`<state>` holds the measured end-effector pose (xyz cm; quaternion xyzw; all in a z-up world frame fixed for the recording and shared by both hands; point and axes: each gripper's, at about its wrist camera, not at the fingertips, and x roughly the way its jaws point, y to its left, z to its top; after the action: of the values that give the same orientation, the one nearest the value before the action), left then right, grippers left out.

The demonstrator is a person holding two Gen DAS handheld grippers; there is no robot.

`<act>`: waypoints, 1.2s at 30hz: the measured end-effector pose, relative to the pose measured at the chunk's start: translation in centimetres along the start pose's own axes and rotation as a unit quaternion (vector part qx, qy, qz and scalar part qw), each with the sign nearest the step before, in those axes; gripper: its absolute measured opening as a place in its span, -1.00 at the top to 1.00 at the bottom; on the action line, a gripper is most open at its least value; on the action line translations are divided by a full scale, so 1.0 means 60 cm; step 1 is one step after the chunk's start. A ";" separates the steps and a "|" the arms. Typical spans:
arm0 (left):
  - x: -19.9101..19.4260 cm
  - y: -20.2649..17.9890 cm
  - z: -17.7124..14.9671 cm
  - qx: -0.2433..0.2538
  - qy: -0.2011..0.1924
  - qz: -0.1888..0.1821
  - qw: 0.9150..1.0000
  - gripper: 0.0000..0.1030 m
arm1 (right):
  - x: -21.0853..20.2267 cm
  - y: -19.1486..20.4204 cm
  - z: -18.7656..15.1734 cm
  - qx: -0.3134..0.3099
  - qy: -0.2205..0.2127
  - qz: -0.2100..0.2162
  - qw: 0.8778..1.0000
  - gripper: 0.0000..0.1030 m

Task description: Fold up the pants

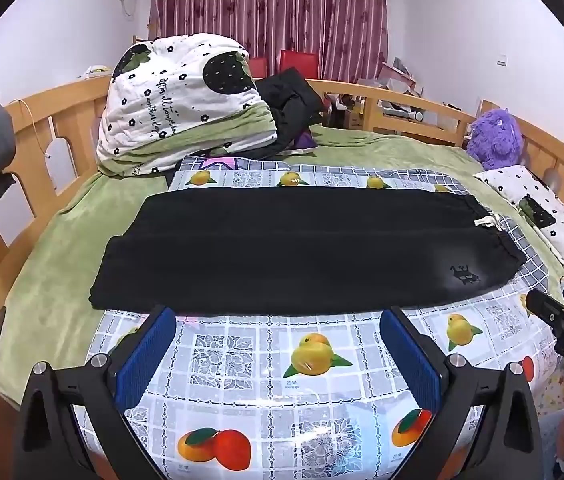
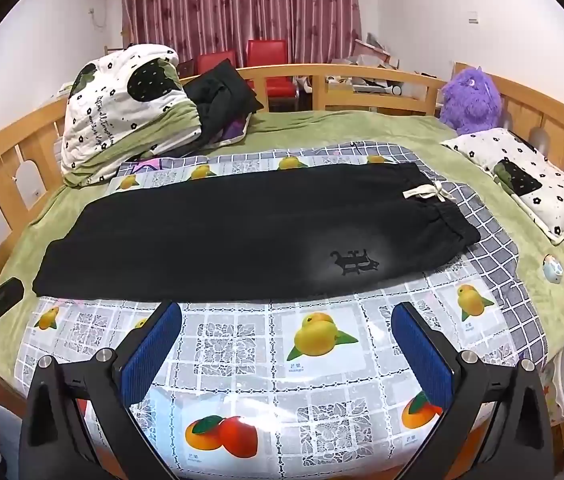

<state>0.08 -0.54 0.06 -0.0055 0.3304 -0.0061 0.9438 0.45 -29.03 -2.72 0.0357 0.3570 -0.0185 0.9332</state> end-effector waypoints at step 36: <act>-0.001 0.001 -0.001 -0.002 0.002 0.000 1.000 -1.00 | -0.001 0.005 -0.001 -0.007 0.000 0.001 1.000 -0.99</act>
<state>0.02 -0.48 0.06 -0.0075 0.3326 -0.0055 0.9430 0.40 -28.72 -2.71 0.0295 0.3575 -0.0152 0.9333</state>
